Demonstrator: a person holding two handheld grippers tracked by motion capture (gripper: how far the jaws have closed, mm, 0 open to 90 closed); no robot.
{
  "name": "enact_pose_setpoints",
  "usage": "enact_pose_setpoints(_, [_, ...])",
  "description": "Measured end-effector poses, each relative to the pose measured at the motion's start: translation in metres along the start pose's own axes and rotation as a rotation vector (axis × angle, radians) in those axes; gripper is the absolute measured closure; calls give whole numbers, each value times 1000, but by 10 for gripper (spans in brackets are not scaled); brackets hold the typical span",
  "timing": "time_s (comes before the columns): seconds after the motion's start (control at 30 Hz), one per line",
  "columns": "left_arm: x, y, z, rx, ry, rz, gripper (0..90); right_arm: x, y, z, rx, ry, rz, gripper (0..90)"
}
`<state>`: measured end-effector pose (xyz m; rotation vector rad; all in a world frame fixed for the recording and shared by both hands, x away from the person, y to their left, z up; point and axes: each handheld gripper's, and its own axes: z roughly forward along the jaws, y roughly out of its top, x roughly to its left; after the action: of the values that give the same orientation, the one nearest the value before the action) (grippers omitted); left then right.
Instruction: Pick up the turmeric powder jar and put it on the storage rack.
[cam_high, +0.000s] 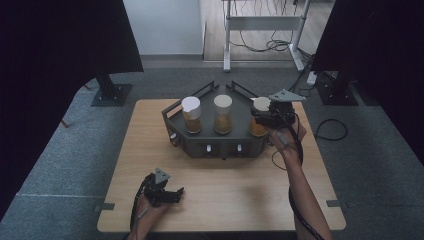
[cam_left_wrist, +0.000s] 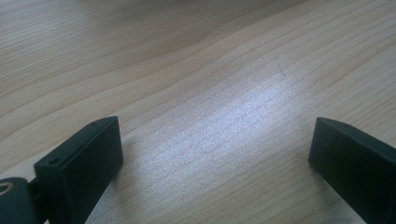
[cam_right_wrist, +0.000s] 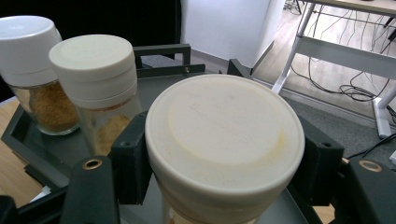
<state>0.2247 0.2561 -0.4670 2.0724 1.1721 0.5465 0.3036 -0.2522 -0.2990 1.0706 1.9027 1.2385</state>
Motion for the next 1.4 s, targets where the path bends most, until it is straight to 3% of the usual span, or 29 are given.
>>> enact_pose_setpoints(0.9, [0,0,0,1,-4,3,23,3,3,34,29,-35,3,333])
enact_pose_setpoints(1.4, [0,0,0,1,-4,5,23,-2,2,36,32,-31,41,329])
